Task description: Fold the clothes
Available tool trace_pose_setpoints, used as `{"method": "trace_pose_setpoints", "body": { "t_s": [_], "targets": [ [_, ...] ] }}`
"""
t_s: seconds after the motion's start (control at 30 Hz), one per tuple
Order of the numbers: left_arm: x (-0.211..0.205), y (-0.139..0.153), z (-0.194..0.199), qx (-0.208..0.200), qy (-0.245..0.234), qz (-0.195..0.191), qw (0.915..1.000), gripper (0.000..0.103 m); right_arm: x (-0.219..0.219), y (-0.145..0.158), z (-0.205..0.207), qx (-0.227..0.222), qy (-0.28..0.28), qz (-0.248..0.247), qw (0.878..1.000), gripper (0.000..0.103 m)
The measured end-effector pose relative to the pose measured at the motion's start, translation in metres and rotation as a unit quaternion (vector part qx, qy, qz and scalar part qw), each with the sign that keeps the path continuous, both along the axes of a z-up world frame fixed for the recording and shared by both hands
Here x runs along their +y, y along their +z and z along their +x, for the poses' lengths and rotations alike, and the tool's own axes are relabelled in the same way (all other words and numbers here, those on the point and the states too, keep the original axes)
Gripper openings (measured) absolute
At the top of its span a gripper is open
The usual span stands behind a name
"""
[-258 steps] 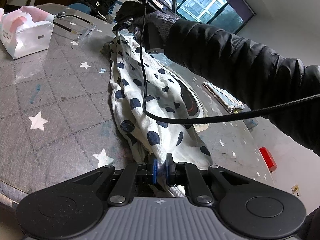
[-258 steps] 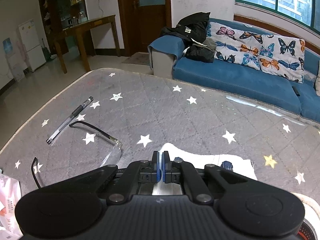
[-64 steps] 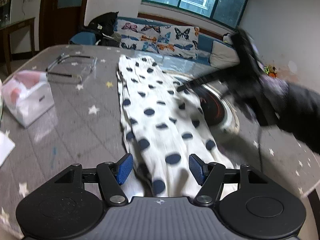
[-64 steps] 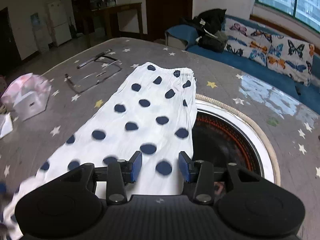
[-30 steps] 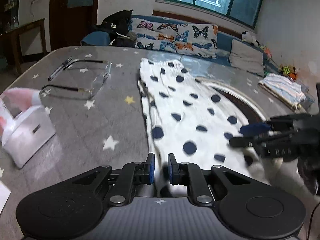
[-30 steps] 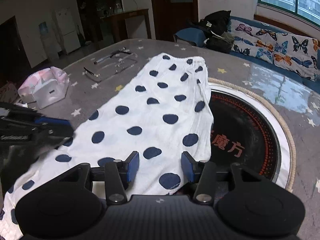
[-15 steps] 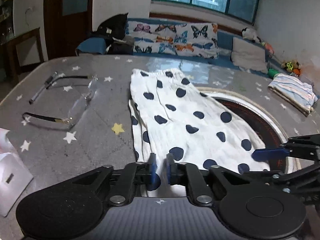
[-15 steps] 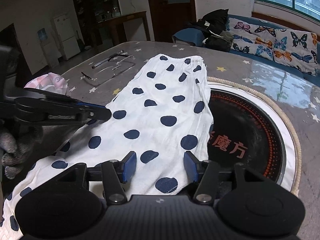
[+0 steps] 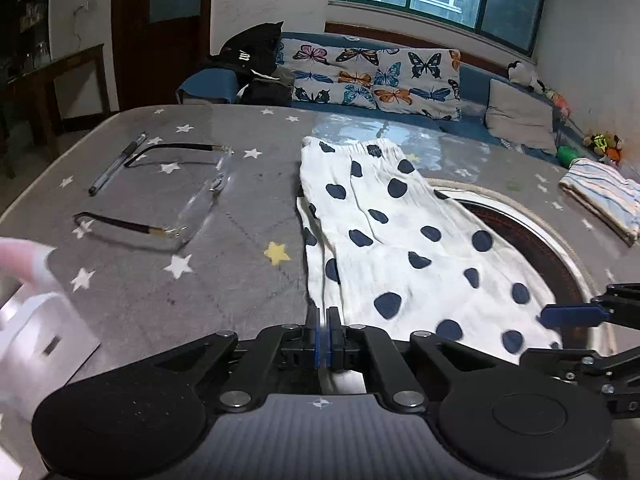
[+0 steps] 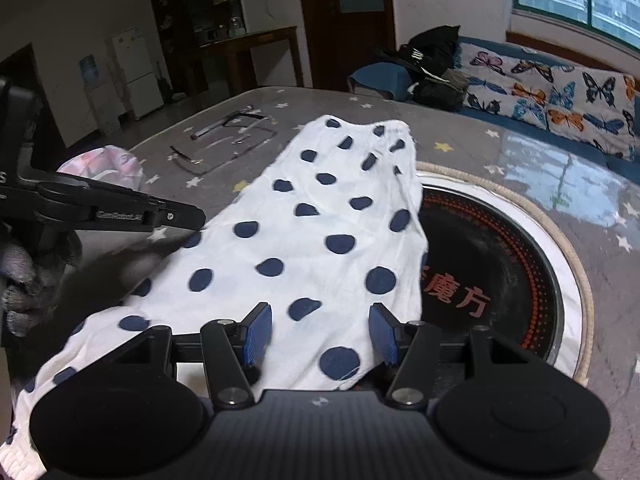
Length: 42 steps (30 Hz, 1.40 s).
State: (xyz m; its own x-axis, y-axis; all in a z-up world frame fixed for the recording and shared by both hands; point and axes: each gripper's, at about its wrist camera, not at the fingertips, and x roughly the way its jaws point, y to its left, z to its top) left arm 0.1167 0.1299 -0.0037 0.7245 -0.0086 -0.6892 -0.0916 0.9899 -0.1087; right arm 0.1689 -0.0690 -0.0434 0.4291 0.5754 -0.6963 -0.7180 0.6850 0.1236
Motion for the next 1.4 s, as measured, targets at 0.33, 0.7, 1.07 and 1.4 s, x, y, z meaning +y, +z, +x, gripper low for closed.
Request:
{"method": "trace_pose_setpoints", "body": {
  "t_s": [0.33,0.7,1.07,1.4],
  "targets": [
    [-0.035,0.003,-0.055,0.004,-0.117,-0.042,0.9923,0.005,0.009,0.008,-0.044,-0.006,0.062,-0.02,0.998,0.055],
    [-0.029,-0.009,-0.082,0.002,-0.113,-0.021,0.9934,0.005,0.0,-0.001,-0.086,-0.03,0.103,-0.068,0.992,0.056],
    [-0.041,-0.003,-0.105,-0.013,-0.133,-0.035,0.9904,0.011,0.016,0.012,-0.109,-0.037,0.143,-0.04,0.988,0.057],
    [-0.039,0.0,-0.12,-0.027,-0.133,-0.019,0.9905,0.036,0.008,0.017,-0.13,-0.051,0.158,-0.06,0.984,0.057]
  ]
}}
